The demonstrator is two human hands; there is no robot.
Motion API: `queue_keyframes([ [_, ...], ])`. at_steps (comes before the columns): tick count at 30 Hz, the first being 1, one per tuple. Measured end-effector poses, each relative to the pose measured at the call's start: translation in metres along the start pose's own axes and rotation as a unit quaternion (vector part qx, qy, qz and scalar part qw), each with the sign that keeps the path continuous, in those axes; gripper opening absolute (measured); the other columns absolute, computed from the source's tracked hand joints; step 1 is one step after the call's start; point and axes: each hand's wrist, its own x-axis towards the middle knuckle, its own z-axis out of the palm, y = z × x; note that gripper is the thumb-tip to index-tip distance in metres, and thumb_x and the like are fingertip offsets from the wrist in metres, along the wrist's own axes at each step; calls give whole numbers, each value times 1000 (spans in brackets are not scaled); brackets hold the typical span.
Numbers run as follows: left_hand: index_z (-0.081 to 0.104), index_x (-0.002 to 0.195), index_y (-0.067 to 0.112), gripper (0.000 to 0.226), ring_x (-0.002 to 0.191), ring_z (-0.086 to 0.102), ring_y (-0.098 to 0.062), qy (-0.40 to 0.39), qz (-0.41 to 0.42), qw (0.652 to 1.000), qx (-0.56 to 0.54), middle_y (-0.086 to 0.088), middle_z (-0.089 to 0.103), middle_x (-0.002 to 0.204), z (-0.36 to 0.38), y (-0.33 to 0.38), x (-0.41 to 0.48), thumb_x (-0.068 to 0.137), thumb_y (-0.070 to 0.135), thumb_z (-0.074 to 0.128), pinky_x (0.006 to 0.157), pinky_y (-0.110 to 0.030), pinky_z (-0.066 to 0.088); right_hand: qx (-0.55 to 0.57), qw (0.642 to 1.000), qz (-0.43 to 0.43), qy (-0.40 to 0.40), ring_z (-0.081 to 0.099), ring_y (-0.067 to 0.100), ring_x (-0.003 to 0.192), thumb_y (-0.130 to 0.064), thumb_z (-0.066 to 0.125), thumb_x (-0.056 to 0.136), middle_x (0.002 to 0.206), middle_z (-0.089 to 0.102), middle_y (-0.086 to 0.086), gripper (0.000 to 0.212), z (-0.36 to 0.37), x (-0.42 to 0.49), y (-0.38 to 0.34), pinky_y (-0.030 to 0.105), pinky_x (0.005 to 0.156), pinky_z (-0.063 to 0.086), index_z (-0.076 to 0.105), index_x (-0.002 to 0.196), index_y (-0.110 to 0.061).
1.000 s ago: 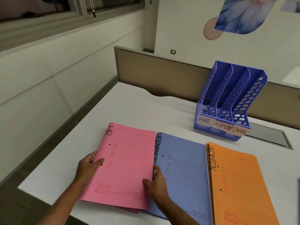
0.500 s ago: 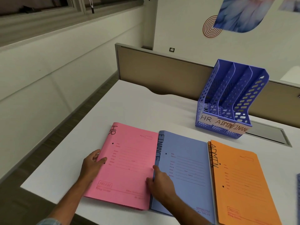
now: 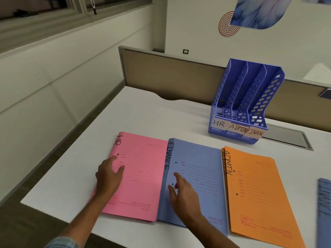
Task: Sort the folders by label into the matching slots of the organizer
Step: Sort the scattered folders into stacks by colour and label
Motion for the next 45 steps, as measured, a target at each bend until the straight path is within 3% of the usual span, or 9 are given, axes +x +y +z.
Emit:
queue_keyframes([
  [4, 48, 143, 10, 54, 143, 35, -31, -30, 104, 994, 19, -13, 44, 152, 33, 39, -39, 92, 19, 66, 118, -50, 27, -14, 998, -27, 50, 44, 15, 127, -47, 45, 98, 141, 49, -4, 54, -15, -10, 25, 33, 108, 38, 35, 146, -26],
  [9, 36, 151, 14, 59, 152, 15, -24, -95, 208, 973, 44, -6, 27, 161, 86, 73, -92, 97, 26, 59, 122, -40, 15, -26, 995, -36, 95, 43, 16, 128, -44, 49, 97, 139, 50, -3, 48, -39, -25, 61, 34, 108, 34, 44, 140, -24],
  [13, 32, 152, 17, 60, 152, 10, -18, -145, 231, 962, 32, -2, 22, 163, 124, 105, -131, 99, 30, 55, 121, -33, 8, -23, 991, -29, 132, 46, 20, 127, -36, 56, 95, 135, 54, 1, 44, -64, -41, 99, 36, 107, 36, 50, 135, -19],
  [22, 23, 155, 23, 63, 153, 1, -13, -245, 273, 930, 23, 4, 12, 165, 209, 191, -207, 100, 39, 49, 124, -34, 8, -31, 976, 44, 210, 50, 26, 128, -26, 66, 91, 137, 54, 8, 40, -130, -80, 202, 46, 101, 44, 57, 128, -15],
  [28, 17, 156, 25, 65, 152, -4, -9, -298, 316, 900, 31, 7, 8, 166, 268, 242, -250, 101, 42, 46, 122, -32, 1, -47, 964, 107, 240, 39, 30, 139, -26, 63, 93, 147, 46, 12, 41, -168, -105, 272, 49, 110, 33, 55, 131, -15],
  [32, 14, 157, 24, 67, 152, 1, -10, -348, 306, 886, 27, 6, 11, 165, 305, 267, -278, 101, 42, 46, 124, -34, 7, -58, 952, 159, 255, 36, 33, 141, -27, 63, 93, 149, 43, 14, 42, -189, -121, 316, 53, 110, 32, 55, 132, -14],
  [38, 30, 153, 25, 65, 144, 32, -20, -399, 217, 891, 4, 2, 35, 157, 345, 295, -319, 96, 43, 56, 118, -35, 26, -99, 926, 234, 279, 40, 41, 136, -22, 72, 86, 144, 47, 21, 47, -209, -147, 377, 58, 107, 34, 58, 128, -7],
  [43, 42, 144, 25, 54, 121, 54, -15, -468, 76, 879, -53, -4, 54, 139, 370, 312, -341, 95, 36, 61, 90, -24, 48, -91, 902, 331, 261, 33, 37, 140, -30, 64, 90, 148, 42, 18, 48, -221, -171, 419, 56, 112, 26, 53, 133, -10],
  [45, 41, 144, 24, 55, 115, 57, -20, -481, 41, 875, -48, -5, 57, 132, 377, 318, -349, 95, 37, 60, 92, -33, 51, -84, 890, 367, 258, 31, 36, 140, -32, 62, 91, 149, 40, 18, 48, -224, -180, 430, 56, 113, 24, 52, 134, -11],
])
